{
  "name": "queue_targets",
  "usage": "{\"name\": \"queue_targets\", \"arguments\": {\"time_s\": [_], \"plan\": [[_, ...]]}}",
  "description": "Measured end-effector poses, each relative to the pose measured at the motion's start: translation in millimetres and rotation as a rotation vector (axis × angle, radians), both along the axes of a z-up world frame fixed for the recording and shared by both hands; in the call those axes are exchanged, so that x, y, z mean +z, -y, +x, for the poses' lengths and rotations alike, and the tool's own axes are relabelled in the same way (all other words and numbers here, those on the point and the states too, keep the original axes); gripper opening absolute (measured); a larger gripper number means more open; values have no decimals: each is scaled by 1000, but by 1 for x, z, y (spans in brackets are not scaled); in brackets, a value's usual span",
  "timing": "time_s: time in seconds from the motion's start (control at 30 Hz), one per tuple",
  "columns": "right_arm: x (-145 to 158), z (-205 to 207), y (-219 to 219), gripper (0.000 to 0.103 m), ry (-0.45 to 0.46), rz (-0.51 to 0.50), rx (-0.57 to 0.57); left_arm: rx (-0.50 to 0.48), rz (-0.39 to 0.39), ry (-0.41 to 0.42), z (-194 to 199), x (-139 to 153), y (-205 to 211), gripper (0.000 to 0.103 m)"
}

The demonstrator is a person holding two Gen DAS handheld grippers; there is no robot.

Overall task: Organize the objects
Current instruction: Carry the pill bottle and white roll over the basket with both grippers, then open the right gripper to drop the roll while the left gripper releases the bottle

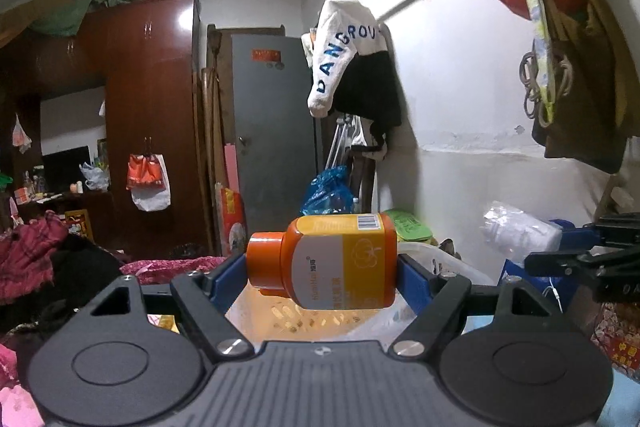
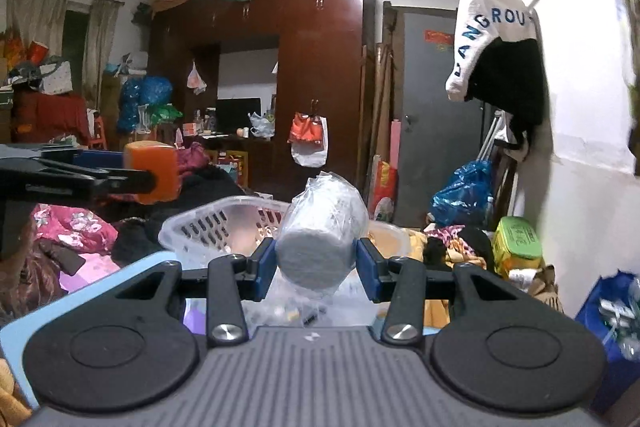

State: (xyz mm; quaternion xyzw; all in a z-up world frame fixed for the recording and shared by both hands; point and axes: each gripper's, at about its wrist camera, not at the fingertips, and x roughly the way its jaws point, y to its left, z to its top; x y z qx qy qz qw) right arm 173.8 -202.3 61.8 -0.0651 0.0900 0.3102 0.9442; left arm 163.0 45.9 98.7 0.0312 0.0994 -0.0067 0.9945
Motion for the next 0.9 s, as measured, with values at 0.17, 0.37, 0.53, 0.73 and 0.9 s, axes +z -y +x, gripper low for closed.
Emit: {"name": "queue_targets", "arguments": {"time_s": [0.17, 0.37, 0.53, 0.73, 0.9], "plan": [[1, 32, -24, 47, -22, -31, -25, 5, 0, -73, 46, -1, -1, 82], [-24, 86, -49, 47, -118, -123, -78, 11, -40, -241, 106, -30, -9, 82], [-39, 104, -57, 47, -195, -136, -69, 37, -53, -288, 124, -48, -12, 82], [-39, 102, -63, 47, -189, -160, -85, 53, -64, -301, 131, -53, -16, 82], [-32, 108, -60, 59, -190, -140, -104, 95, -20, -269, 127, -48, -12, 95]]}}
